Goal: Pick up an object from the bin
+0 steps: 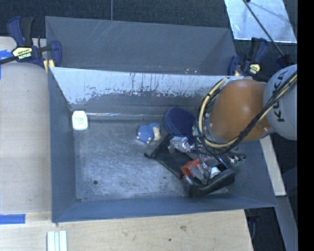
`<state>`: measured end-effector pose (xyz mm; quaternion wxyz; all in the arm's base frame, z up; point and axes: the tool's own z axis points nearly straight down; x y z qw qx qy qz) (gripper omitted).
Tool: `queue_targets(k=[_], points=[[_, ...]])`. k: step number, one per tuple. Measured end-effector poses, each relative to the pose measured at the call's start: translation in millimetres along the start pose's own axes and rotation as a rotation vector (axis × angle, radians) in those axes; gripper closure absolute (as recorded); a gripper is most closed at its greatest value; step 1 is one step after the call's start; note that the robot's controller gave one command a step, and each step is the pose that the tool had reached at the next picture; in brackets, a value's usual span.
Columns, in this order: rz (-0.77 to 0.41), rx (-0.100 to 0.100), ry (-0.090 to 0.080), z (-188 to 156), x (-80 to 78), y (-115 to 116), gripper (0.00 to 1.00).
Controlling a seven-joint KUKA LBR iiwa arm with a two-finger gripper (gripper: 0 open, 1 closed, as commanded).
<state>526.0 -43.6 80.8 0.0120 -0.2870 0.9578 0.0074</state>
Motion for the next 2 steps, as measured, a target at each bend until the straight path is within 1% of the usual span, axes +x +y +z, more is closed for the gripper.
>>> queue_targets(k=[1,2], points=[[0.001,0.006,0.023,2.4,9.8,-6.9,1.00],[-0.023,0.014,0.018,-123.8,1.2,1.9,1.00]])
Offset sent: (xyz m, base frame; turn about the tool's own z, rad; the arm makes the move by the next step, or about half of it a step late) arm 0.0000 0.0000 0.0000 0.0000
